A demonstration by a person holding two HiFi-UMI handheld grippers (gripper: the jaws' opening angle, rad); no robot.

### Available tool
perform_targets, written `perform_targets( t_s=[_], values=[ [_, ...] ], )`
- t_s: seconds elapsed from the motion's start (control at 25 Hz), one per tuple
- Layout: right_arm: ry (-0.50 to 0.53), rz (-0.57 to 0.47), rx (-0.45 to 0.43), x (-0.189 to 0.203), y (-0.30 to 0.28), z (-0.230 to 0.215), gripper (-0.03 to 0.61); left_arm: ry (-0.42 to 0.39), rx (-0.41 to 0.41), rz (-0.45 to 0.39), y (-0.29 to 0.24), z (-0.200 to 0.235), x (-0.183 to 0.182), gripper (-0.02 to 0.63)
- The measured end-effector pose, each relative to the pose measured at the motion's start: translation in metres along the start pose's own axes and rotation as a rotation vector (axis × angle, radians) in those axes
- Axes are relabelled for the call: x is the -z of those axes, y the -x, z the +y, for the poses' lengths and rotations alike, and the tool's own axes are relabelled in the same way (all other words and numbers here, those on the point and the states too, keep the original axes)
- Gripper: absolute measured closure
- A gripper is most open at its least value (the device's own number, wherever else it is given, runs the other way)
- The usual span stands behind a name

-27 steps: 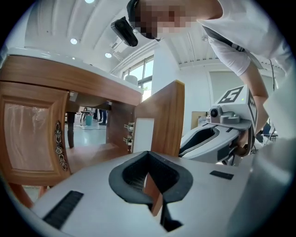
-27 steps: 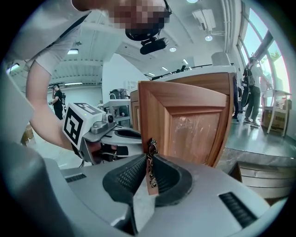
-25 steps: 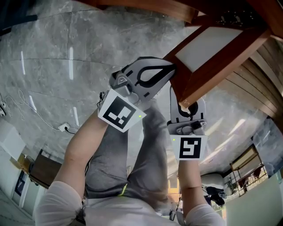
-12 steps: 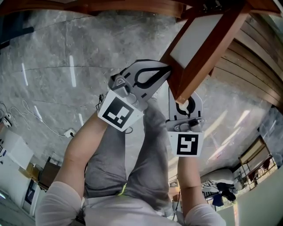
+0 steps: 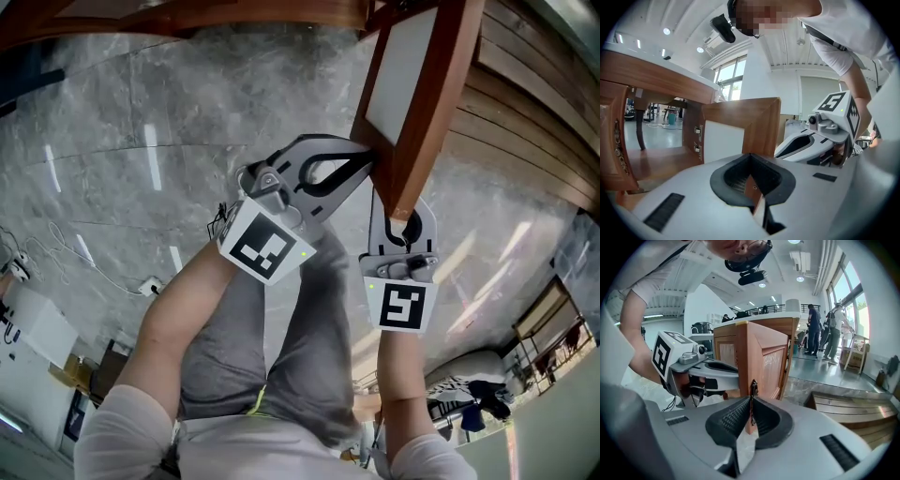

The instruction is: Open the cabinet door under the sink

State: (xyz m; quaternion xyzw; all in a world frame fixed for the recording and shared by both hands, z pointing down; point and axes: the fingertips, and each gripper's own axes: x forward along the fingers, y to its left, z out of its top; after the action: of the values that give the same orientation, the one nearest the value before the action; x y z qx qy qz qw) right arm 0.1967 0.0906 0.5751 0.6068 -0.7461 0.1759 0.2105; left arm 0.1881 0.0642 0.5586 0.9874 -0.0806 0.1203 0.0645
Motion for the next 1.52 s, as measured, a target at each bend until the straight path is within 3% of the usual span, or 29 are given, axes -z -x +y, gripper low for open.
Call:
perform_targets(
  t_s=[0.12, 0.28, 0.76, 1.2, 1.52],
  values=[
    [0.000, 0.020, 0.065, 0.006, 0.014, -0.022, 0.538, -0.014, 0.044, -0.016, -0.010, -0.015, -0.010, 0.607],
    [-0.011, 0.043, 0.127, 0.014, 0.036, -0.051, 0.538, -0.007, 0.037, -0.028, -0.020, -0.017, -0.019, 0.607],
    [-0.021, 0.079, 0.128, -0.011, 0.064, -0.056, 0.538, 0.000, 0.003, -0.023, -0.014, -0.017, -0.056, 0.607],
    [-0.050, 0.000, 0.183, -0.087, 0.089, -0.069, 0.538, 0.002, -0.072, 0.003, 0.020, -0.004, -0.112, 0.607],
    [-0.028, -0.005, 0.168, -0.147, 0.103, -0.066, 0.538, -0.014, -0.134, -0.012, 0.040, 0.018, -0.167, 0.607]
  ],
)
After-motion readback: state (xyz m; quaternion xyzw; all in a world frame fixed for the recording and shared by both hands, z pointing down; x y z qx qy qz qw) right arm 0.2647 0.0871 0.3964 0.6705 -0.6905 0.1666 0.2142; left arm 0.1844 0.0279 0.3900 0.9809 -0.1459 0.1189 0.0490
